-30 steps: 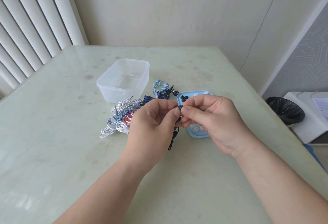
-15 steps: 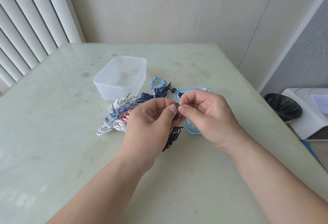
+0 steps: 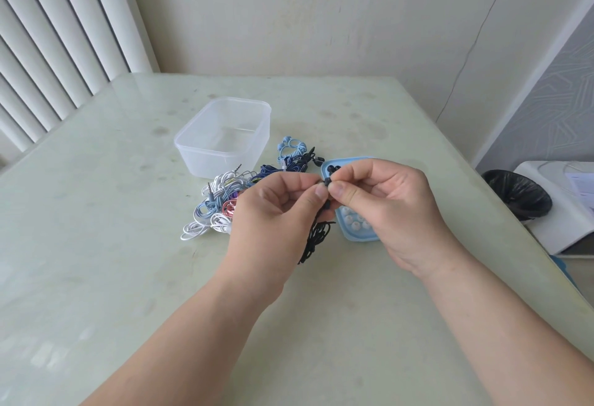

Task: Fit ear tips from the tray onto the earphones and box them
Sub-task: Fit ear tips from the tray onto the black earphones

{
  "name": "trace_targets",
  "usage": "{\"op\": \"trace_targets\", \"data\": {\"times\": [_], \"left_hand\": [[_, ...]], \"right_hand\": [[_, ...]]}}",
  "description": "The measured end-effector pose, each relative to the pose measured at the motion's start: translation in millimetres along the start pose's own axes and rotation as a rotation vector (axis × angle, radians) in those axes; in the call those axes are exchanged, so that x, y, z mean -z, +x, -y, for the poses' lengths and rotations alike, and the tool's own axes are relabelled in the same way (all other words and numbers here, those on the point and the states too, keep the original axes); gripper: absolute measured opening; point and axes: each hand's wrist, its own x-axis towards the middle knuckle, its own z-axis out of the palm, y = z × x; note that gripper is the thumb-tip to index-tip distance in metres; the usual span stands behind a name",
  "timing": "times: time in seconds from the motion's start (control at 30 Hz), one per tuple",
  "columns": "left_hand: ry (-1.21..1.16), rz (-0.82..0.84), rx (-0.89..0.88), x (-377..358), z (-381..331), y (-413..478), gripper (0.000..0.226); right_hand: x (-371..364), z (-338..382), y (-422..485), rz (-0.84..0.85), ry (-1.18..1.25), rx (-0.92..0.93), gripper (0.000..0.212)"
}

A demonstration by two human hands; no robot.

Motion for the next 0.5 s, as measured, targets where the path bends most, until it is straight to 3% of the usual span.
{"op": "trace_targets", "data": {"times": [0.37, 0.5], "left_hand": [[-0.01, 0.014, -0.056, -3.2, -2.2, -2.7, 0.006], [-0.005, 0.02, -0.053, -4.3, -3.9, -4.2, 0.006]], "right_hand": [[2.7, 2.1, 3.0, 0.005, 0.134, -0.087, 0.006], [5.0, 0.9, 3.7, -0.017, 0.123, -0.098, 0.015]]}}
